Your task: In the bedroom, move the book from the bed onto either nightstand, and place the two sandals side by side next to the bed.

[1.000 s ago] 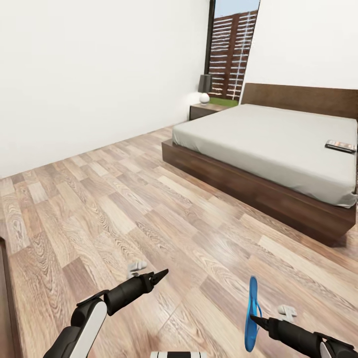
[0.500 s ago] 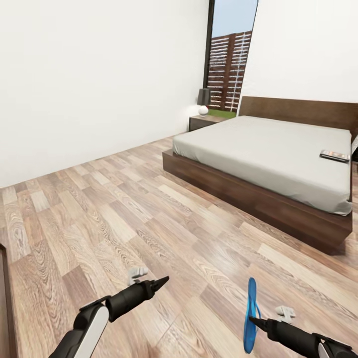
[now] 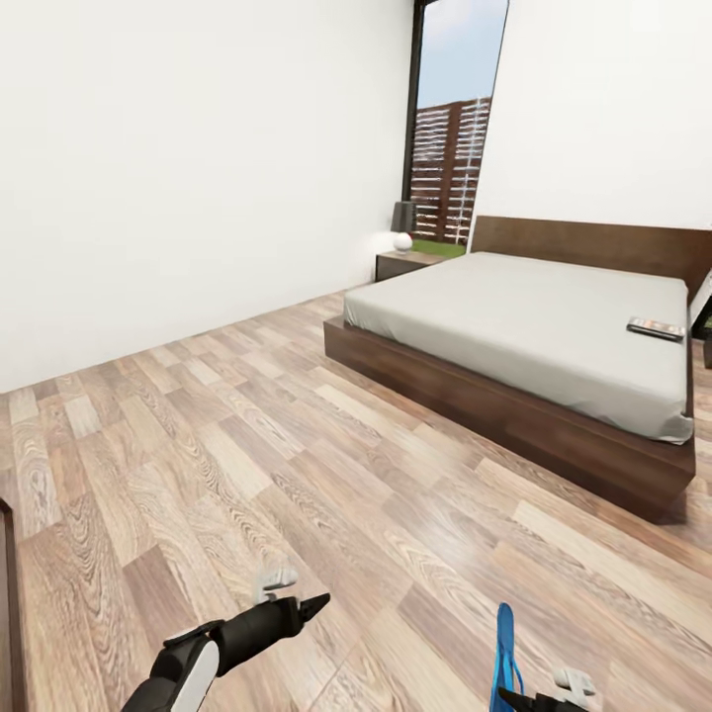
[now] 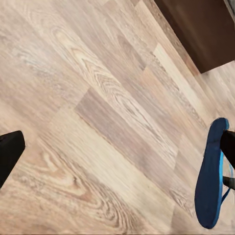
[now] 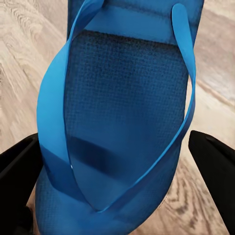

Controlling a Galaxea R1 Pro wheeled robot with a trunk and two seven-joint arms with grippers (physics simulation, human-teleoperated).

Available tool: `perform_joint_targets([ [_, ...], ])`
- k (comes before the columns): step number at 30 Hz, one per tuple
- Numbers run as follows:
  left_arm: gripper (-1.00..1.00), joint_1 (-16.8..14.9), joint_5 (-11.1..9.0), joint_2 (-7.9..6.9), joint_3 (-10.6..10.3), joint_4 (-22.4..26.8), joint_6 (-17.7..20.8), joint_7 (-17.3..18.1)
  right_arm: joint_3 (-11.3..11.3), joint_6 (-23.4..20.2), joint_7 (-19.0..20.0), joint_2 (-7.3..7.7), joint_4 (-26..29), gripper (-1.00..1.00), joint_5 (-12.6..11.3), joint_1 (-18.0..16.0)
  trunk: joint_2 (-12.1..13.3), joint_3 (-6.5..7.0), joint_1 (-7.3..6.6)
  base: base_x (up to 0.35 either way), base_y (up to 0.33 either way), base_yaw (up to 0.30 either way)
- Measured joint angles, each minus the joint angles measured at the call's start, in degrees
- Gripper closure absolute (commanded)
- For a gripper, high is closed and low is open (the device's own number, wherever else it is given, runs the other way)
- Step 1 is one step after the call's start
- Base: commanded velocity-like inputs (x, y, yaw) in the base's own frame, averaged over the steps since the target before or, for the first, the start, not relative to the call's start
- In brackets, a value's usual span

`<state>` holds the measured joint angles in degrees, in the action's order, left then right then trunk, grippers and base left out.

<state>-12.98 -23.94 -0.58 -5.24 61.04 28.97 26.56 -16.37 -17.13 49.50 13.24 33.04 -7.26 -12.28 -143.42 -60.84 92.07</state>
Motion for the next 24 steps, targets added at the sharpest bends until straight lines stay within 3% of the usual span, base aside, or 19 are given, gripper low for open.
perform_joint_targets([
  [2, -1.0, 0.0, 1.7, 0.0, 0.0, -2.1, -1.3, 0.0, 0.0, 1.3, -0.1, -0.23, -0.1, 1.0, 0.1, 0.0, 0.0, 0.45, -0.05, 0.0, 0.0, 0.0],
  [6, -1.0, 0.0, 3.2, 0.14, -0.1, -3.6, -3.2, -0.1, -0.1, 5.2, -0.1, -0.14, -0.4, 1.0, 0.1, 0.0, 0.1, 1.33, -0.16, 0.0, 0.0, 0.0],
  [16, -1.0, 0.2, 3.4, -0.23, 0.1, -5.9, -4.1, -0.2, -0.1, 6.6, -0.2, -0.07, -0.5, 1.0, 0.1, 0.0, 0.6, 3.51, -0.6, 0.0, 0.0, 0.0],
  [24, -1.0, 0.4, 3.6, -0.18, 0.0, -11.5, -10.3, -0.3, -0.1, 6.7, -0.2, -0.17, -0.5, 1.0, 0.1, 0.0, 3.8, 4.95, -2.36, 0.0, 0.0, 0.0],
])
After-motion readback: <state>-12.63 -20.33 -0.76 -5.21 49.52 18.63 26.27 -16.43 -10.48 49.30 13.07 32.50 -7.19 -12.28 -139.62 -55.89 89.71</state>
